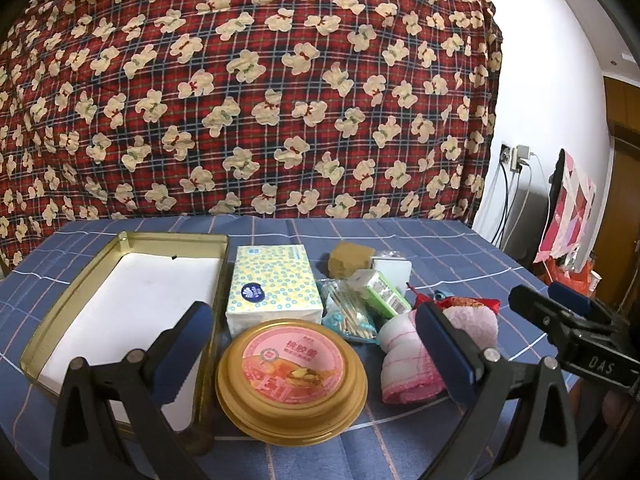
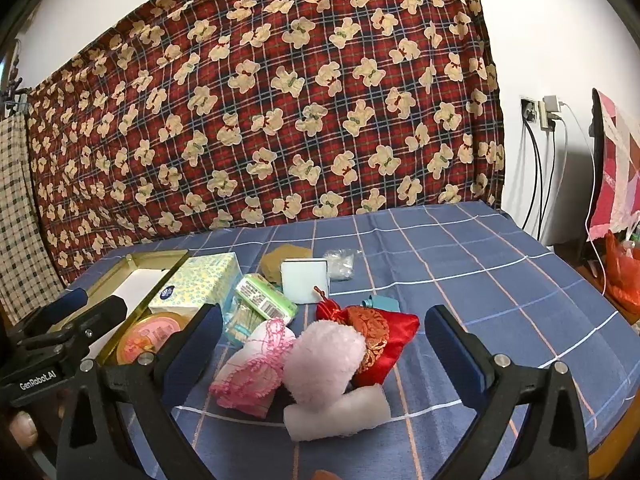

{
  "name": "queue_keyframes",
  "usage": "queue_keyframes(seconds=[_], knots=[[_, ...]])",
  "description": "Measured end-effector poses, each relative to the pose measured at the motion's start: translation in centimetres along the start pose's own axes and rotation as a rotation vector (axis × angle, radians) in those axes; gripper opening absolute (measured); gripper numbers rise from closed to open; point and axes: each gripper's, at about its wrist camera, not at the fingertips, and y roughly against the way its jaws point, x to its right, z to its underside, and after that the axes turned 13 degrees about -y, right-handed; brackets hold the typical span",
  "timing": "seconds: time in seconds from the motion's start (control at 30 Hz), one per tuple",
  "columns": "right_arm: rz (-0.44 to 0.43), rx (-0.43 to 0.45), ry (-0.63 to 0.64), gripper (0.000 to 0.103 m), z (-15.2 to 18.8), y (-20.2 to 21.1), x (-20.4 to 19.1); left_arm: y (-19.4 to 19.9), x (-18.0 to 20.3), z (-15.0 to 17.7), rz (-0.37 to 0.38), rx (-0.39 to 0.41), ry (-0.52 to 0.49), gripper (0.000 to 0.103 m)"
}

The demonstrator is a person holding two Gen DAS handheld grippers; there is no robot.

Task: Organize soft objects
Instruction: 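Grasp the pink-white knitted cloth with left tool while right tool grasps the pink puff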

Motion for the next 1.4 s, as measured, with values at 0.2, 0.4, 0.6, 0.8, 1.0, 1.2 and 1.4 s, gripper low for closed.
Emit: queue_keyframes(seconds=[0.2, 0.4, 0.6, 0.8, 1.0, 1.2, 1.4], knots=[[0.017, -0.02, -0.014, 0.102, 0.5, -1.1, 0.7, -0.4, 0.6, 0.4, 0.001, -0.011, -0.016, 0.103], [0.021, -0.07, -0.04, 0.102, 1.2, -3.1, 1.7, -1.3, 1.4, 0.9, 0.009, -0.028, -0.038, 0.103], [-0.019, -0.152, -0.052, 0.066, 2.0, -5.2, 2.0, -2.0, 2.5, 1.1, 0.03, -0.031, -0.071, 0.102], [-0.084, -0.194, -0.072, 0.023, 2.8, -6.3, 2.9, -2.4, 3.9, 1.2, 0.06, -0.031, -0.112, 0.102], [-0.07, -0.047, -0.046, 0.021, 1.4, -3.9, 3.0, -3.0, 6.1, 0.9, 0.088, -0.025, -0.176, 0.101], [0.031, 0.037, -0.011, 0.021, 0.1, -3.8, 4.0, -5.2, 8.8, 0.8, 0.131, -0.074, -0.243, 0.084], [0.049, 0.075, -0.005, 0.021, -1.0, -4.0, 4.2, -7.7, 10.0, 0.8, 0.187, -0.164, -0.237, 0.065]])
